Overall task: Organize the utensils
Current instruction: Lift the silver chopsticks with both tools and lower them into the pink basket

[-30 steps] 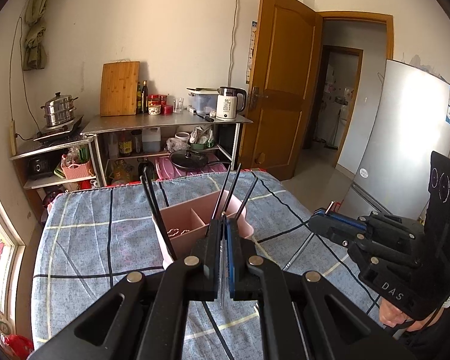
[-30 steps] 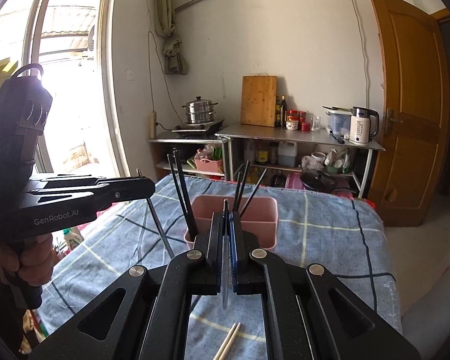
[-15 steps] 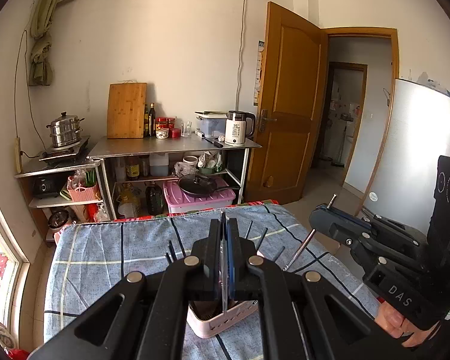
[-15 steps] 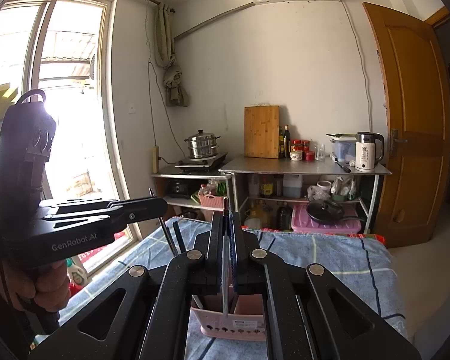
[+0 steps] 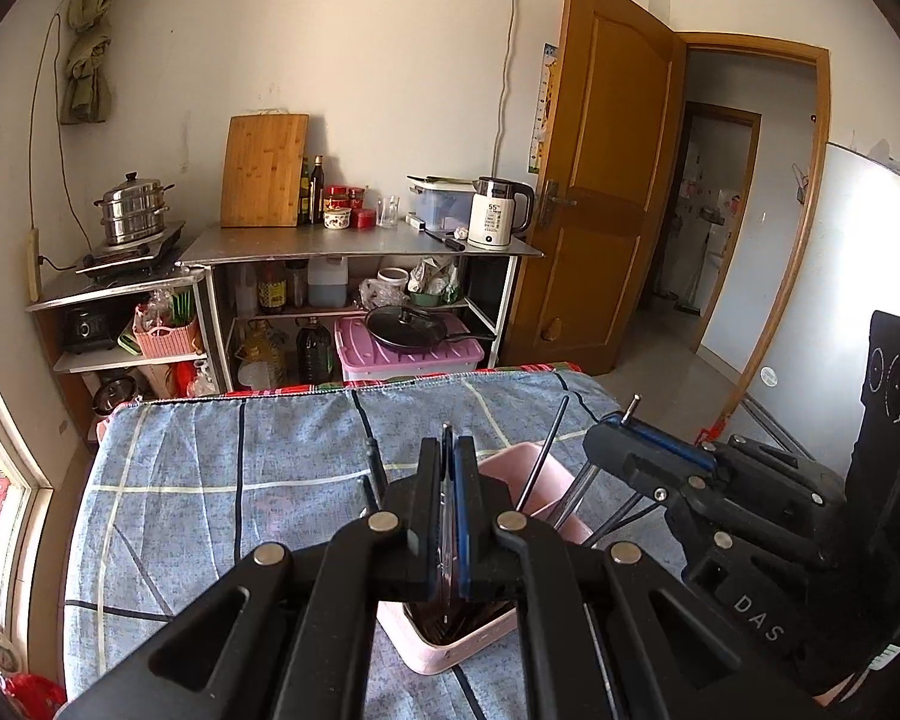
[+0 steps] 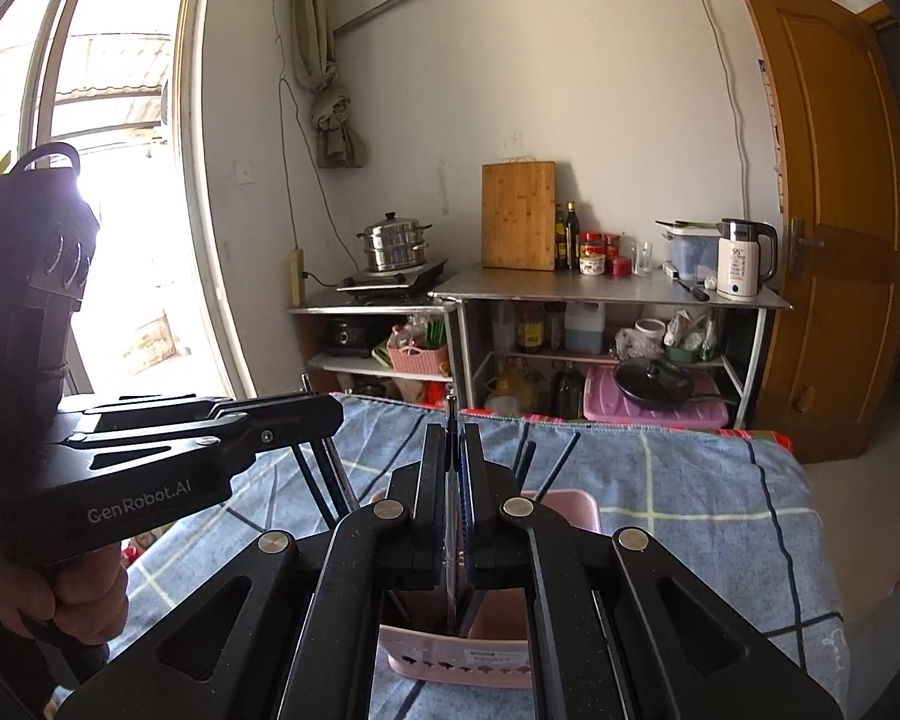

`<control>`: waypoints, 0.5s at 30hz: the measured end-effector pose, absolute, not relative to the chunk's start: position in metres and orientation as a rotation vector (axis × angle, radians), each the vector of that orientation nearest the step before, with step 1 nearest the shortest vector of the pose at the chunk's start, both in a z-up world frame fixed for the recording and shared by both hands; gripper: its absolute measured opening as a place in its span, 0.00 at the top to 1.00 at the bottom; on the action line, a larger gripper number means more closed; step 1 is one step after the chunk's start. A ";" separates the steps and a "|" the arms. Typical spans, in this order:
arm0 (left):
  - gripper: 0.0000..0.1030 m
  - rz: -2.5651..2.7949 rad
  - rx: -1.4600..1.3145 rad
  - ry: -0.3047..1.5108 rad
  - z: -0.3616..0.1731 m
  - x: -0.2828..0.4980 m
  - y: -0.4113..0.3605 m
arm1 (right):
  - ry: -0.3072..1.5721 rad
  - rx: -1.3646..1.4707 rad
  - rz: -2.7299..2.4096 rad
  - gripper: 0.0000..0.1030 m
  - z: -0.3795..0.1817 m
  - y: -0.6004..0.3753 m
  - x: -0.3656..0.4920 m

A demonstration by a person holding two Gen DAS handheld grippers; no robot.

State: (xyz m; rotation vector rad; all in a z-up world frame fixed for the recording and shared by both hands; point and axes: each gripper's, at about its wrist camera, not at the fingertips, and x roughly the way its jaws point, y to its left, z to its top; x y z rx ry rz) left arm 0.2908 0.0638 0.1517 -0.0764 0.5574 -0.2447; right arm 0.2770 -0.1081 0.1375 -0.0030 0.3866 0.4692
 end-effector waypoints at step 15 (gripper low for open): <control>0.96 -0.242 -0.044 0.614 0.130 0.296 0.058 | 0.419 -0.066 0.477 0.96 0.128 -0.103 0.275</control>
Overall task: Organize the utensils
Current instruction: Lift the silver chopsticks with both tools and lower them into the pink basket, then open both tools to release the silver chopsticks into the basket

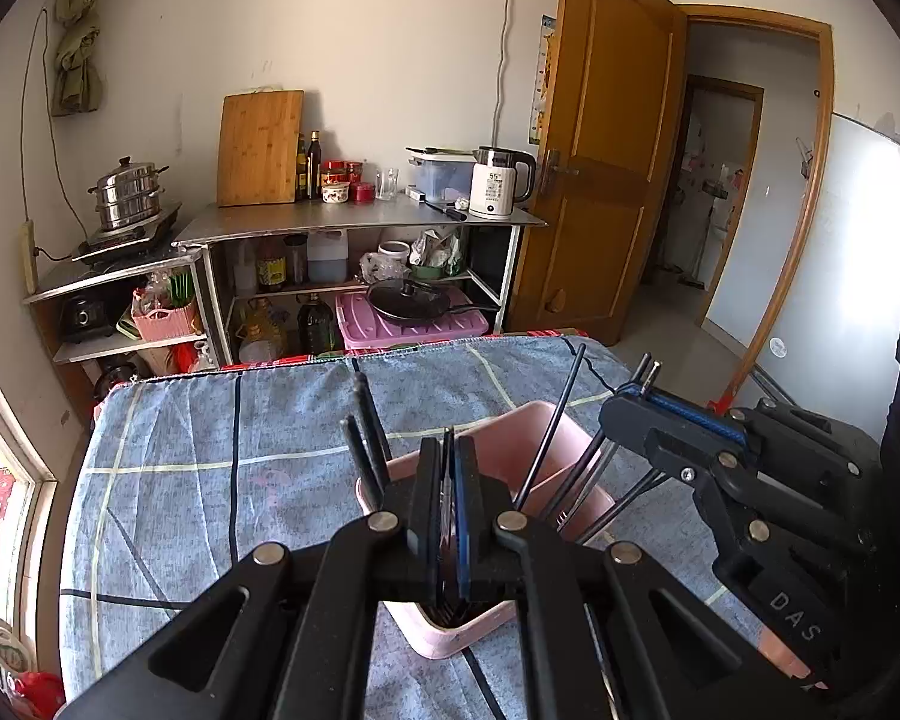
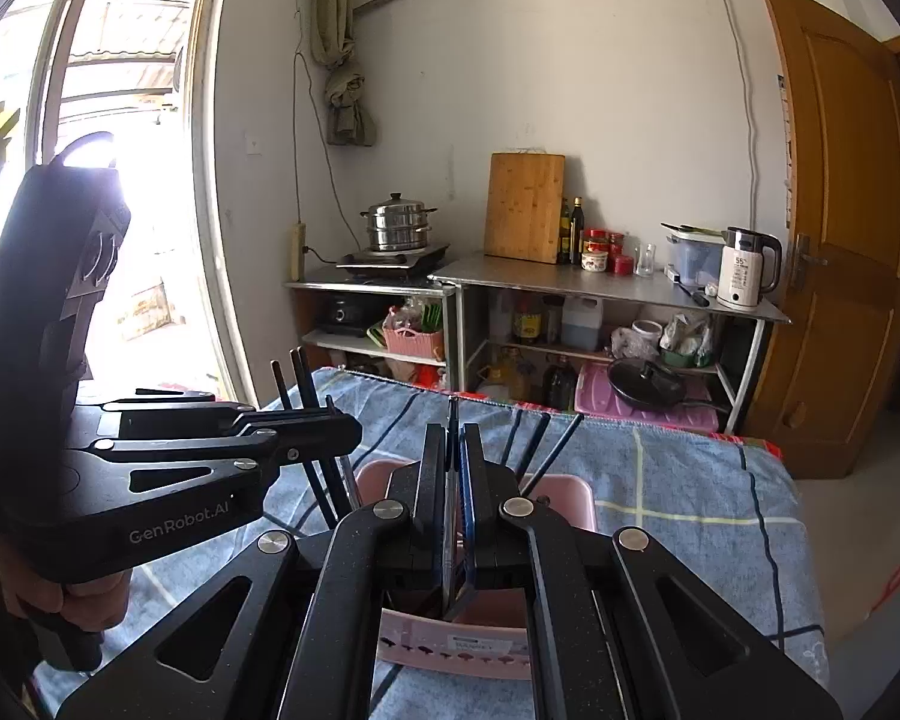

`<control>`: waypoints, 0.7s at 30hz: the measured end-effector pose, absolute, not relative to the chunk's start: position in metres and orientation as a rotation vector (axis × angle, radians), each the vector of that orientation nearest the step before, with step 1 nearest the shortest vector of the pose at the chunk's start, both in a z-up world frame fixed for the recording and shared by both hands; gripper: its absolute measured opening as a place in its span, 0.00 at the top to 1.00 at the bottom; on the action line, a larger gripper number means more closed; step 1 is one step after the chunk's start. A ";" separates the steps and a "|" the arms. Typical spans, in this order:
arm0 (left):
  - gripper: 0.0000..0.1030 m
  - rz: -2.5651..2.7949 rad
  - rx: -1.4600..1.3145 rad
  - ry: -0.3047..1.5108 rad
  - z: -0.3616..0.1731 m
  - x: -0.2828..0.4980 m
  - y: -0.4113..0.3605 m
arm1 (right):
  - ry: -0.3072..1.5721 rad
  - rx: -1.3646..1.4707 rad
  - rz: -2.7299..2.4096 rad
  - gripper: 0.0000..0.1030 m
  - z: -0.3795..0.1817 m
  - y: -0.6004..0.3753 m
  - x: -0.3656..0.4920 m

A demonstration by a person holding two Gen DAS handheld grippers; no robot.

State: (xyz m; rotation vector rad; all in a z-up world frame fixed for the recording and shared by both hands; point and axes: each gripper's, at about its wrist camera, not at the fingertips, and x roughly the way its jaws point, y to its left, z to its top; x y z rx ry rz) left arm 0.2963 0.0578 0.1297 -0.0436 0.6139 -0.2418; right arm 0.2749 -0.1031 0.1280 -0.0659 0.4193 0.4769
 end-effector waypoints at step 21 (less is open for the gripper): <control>0.83 -0.236 -0.052 0.582 0.131 0.275 0.061 | 0.426 -0.031 0.460 0.91 0.129 -0.128 0.263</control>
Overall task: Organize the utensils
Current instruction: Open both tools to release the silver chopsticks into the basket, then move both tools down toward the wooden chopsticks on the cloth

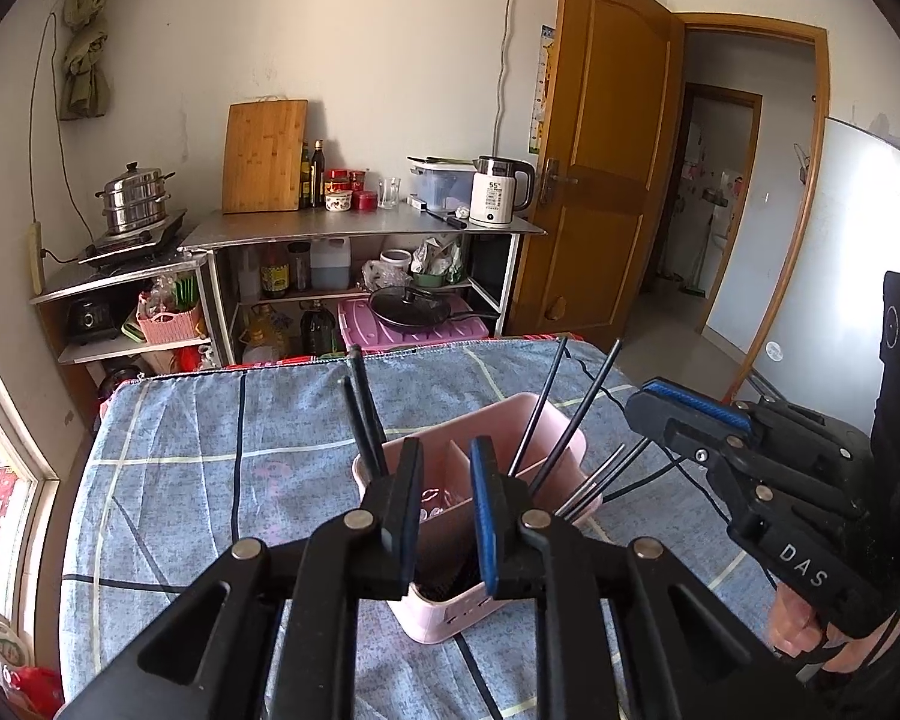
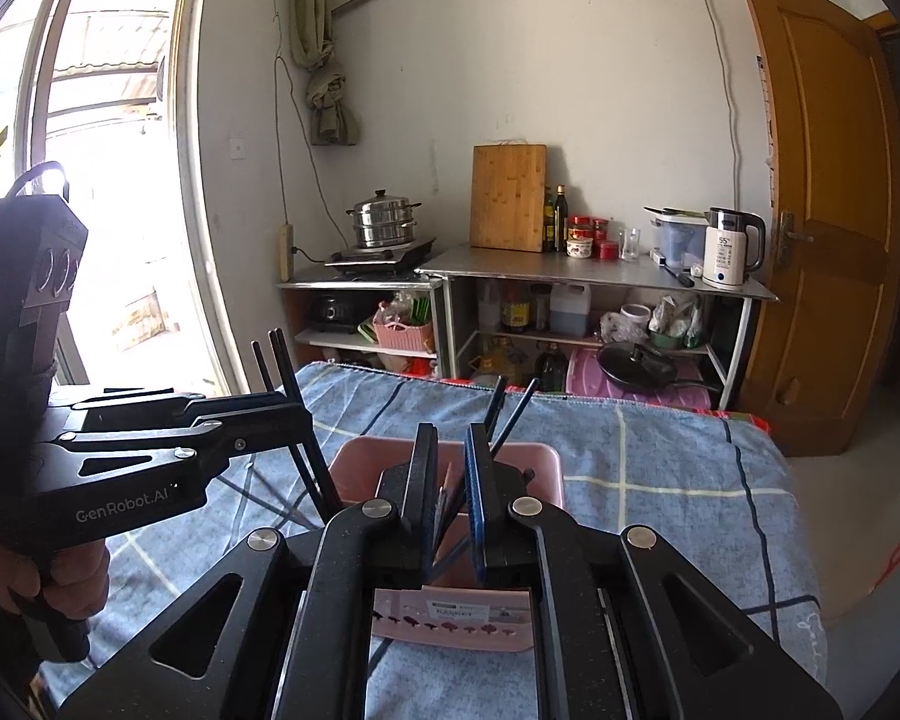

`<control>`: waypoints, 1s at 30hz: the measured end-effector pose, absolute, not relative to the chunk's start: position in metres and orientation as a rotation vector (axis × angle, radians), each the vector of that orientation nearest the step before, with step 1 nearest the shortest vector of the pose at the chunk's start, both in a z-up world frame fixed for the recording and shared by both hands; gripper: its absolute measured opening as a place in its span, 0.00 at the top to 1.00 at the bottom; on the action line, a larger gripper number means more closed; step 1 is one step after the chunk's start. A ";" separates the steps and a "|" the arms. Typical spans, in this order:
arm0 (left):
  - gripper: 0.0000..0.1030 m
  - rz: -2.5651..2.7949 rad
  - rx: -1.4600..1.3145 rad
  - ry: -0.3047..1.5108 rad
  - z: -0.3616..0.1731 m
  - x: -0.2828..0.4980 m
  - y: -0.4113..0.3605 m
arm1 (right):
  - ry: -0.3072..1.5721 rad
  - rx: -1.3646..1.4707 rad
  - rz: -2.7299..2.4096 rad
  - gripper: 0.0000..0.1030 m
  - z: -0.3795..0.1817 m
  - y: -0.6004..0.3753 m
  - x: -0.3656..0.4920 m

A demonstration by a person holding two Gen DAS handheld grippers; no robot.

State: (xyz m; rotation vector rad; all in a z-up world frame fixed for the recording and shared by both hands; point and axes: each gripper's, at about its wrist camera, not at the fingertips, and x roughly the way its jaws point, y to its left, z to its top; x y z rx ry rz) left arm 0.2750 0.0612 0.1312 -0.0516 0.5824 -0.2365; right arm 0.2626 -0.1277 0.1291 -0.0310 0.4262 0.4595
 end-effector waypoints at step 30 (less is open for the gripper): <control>0.75 -0.220 -0.108 0.541 0.067 0.144 0.050 | 0.537 0.058 0.403 0.90 0.057 -0.201 0.148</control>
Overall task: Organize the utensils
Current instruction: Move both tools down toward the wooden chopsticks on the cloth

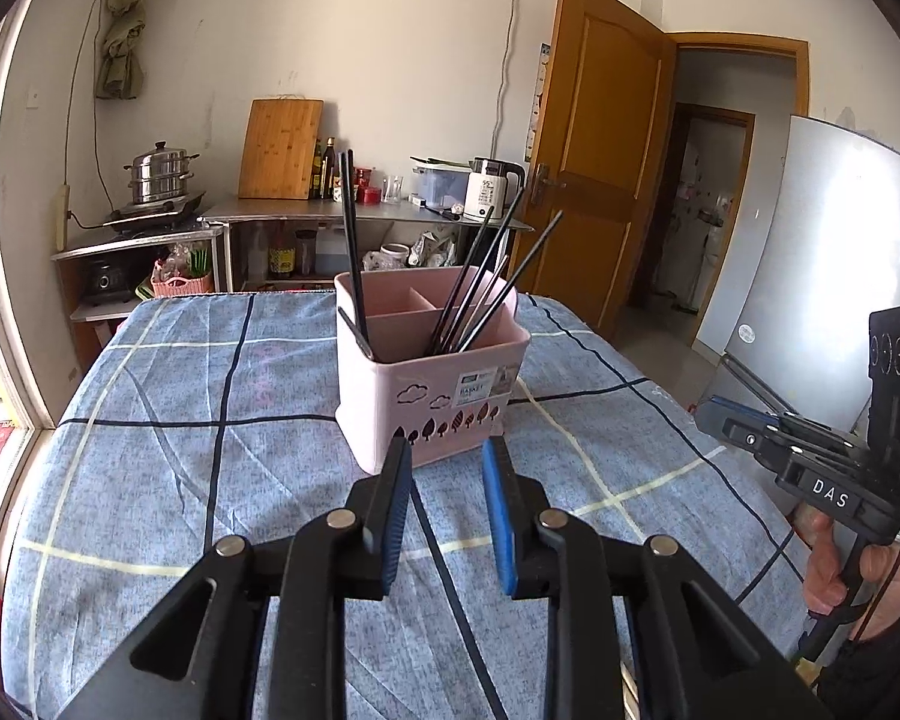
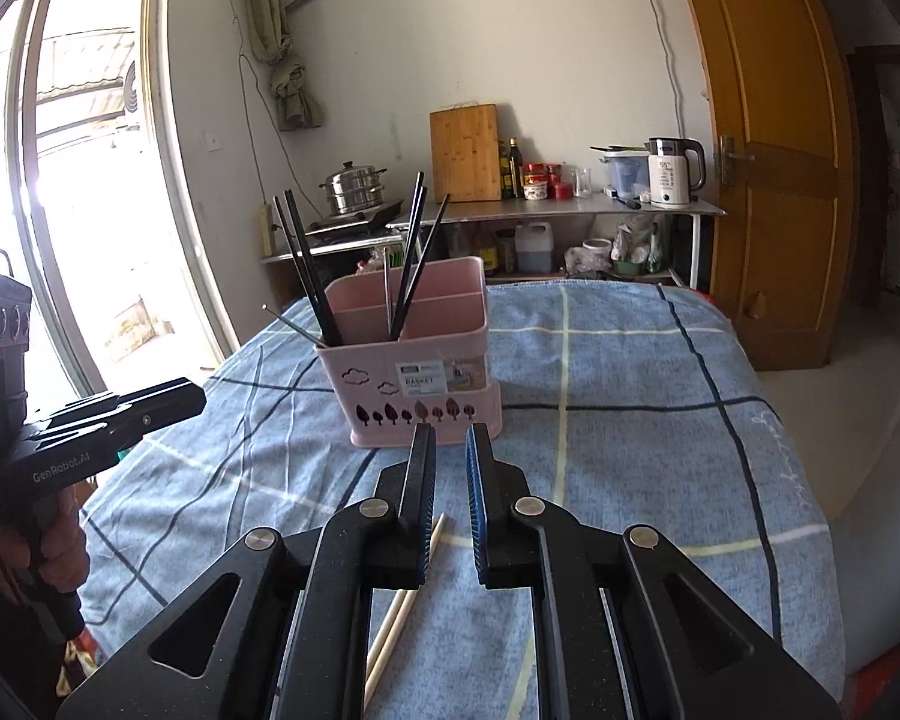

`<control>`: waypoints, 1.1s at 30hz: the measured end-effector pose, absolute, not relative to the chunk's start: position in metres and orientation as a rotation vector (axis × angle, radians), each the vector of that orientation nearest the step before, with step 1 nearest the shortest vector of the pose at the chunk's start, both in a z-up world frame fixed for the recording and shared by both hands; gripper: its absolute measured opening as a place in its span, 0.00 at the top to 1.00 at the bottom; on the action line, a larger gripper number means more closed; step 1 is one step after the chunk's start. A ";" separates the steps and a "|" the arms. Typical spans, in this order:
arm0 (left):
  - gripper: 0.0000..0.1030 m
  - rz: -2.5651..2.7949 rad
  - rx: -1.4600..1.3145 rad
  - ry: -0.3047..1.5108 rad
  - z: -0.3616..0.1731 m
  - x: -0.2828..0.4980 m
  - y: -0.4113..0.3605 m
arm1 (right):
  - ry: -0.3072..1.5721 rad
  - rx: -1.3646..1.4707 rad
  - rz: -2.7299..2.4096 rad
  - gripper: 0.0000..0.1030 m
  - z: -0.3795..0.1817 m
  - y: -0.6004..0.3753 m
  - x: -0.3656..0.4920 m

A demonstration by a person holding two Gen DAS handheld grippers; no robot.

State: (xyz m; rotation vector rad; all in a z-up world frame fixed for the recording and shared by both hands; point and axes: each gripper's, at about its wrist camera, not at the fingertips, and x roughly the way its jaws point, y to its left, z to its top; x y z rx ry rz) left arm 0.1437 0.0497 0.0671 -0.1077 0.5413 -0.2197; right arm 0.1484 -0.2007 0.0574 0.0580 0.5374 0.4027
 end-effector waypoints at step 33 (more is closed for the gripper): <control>0.72 -0.245 -0.153 0.682 0.013 0.144 0.034 | 0.890 -0.003 0.430 0.89 -0.050 -0.153 0.174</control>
